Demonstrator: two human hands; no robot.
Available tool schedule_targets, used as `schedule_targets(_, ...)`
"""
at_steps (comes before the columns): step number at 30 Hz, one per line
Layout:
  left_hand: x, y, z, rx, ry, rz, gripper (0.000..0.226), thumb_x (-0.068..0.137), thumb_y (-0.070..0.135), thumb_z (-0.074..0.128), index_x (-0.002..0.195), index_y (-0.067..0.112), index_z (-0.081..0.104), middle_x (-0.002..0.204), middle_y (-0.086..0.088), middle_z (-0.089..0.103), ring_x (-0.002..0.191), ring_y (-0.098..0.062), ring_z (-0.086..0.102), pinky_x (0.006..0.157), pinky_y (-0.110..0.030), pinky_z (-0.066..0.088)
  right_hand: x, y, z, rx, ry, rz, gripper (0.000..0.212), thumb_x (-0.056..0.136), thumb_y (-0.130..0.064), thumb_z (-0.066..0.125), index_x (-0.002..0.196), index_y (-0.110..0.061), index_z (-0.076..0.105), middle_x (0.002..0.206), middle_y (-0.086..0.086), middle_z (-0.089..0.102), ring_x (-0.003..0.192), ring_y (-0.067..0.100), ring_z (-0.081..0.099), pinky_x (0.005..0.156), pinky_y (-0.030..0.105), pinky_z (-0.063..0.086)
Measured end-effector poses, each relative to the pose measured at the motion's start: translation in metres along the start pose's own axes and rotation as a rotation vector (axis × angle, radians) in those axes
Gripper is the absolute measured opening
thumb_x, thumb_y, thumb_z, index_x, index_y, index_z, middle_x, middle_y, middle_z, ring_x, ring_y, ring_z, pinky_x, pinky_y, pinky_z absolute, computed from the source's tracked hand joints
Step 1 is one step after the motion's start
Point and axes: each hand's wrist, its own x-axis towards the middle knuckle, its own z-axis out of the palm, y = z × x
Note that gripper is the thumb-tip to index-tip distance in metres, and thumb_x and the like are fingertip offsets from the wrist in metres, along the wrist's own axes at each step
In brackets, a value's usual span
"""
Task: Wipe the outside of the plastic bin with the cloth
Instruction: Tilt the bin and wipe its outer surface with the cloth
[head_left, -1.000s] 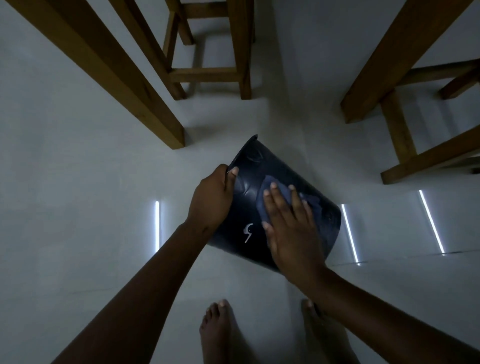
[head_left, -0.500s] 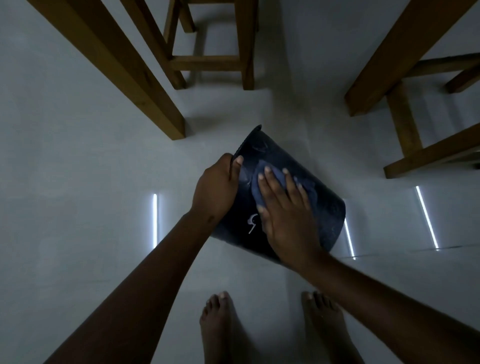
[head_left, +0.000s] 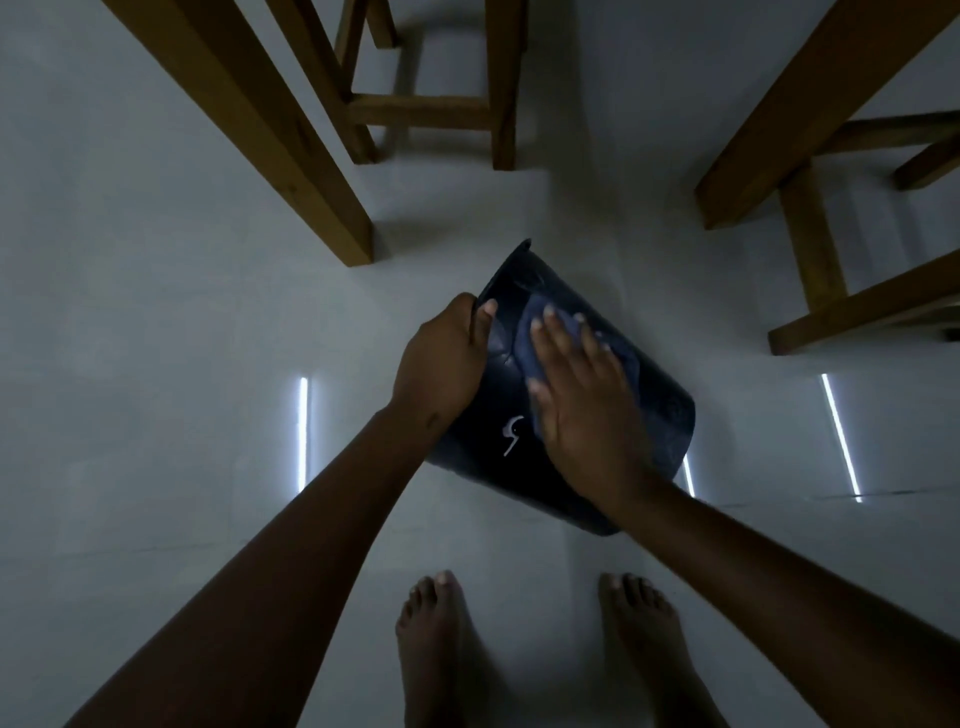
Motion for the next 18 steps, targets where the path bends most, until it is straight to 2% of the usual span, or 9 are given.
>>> schedule_targets(3, 0.001, 0.003, -0.001, -0.012, -0.006, -0.002, 0.039, 0.102, 0.042, 0.030, 0.088, 0.013, 0.051, 0.078, 0.000, 0.058, 0.072, -0.020, 0.056, 0.065, -0.030, 0.040, 0.021, 0.018, -0.003, 0.162, 0.054, 0.197, 0.057, 0.101, -0.036, 0.019, 0.148, -0.005, 0.031, 0.153, 0.013, 0.036, 0.142, 0.028, 0.033, 0.116, 0.042, 0.027)
schedule_targets(5, -0.001, 0.000, -0.002, -0.015, -0.013, -0.008, 0.039, 0.102, 0.042, 0.030, 0.088, 0.013, 0.051, 0.077, 0.001, 0.058, 0.072, -0.020, 0.057, 0.065, -0.030, 0.040, 0.007, 0.021, -0.001, 0.170, 0.073, 0.275, 0.059, 0.100, -0.038, 0.018, 0.147, -0.006, 0.032, 0.152, 0.012, 0.037, 0.141, 0.028, 0.034, 0.115, 0.044, 0.030)
schedule_targets(7, -0.003, -0.004, -0.001, 0.001, -0.007, -0.012, 0.039, 0.102, 0.042, 0.029, 0.087, 0.013, 0.051, 0.077, 0.000, 0.058, 0.072, -0.020, 0.056, 0.065, -0.030, 0.039, -0.019, 0.012, 0.003, 0.089, 0.059, 0.236, 0.055, 0.101, -0.037, 0.021, 0.149, -0.011, 0.029, 0.156, 0.007, 0.032, 0.144, 0.028, 0.027, 0.117, 0.045, 0.025)
schedule_targets(10, -0.002, -0.006, 0.000, 0.014, 0.016, -0.002, 0.042, 0.102, 0.043, 0.028, 0.089, 0.011, 0.052, 0.080, -0.002, 0.061, 0.073, -0.021, 0.057, 0.066, -0.032, 0.043, -0.039, -0.006, 0.008, -0.007, 0.005, 0.075, 0.055, 0.100, -0.036, 0.027, 0.152, -0.018, 0.021, 0.160, -0.001, 0.021, 0.148, 0.027, 0.014, 0.118, 0.043, 0.016)
schedule_targets(12, 0.001, -0.001, 0.000, -0.004, 0.013, 0.000, 0.042, 0.102, 0.043, 0.029, 0.089, 0.011, 0.052, 0.081, -0.003, 0.061, 0.074, -0.022, 0.058, 0.067, -0.033, 0.045, -0.024, -0.006, 0.006, -0.015, 0.006, 0.018, 0.054, 0.101, -0.034, 0.029, 0.152, -0.018, 0.023, 0.160, -0.001, 0.022, 0.148, 0.027, 0.015, 0.118, 0.044, 0.018)
schedule_targets(14, 0.005, 0.005, -0.002, -0.017, -0.015, 0.013, 0.037, 0.102, 0.043, 0.031, 0.089, 0.014, 0.050, 0.079, 0.001, 0.058, 0.074, -0.021, 0.057, 0.063, -0.030, 0.042, -0.001, 0.001, 0.000, 0.042, 0.023, 0.045, 0.053, 0.101, -0.034, 0.025, 0.151, -0.017, 0.025, 0.159, 0.000, 0.024, 0.147, 0.027, 0.019, 0.118, 0.045, 0.021)
schedule_targets(18, -0.007, -0.001, -0.007, -0.192, -0.092, -0.047, 0.029, 0.100, 0.042, 0.039, 0.112, 0.018, 0.050, 0.097, 0.009, 0.057, 0.084, -0.006, 0.056, 0.062, -0.008, 0.041, 0.027, 0.023, -0.007, 0.170, 0.045, 0.112, 0.052, 0.102, -0.033, 0.023, 0.148, -0.012, 0.033, 0.155, 0.007, 0.034, 0.142, 0.026, 0.033, 0.114, 0.046, 0.030)
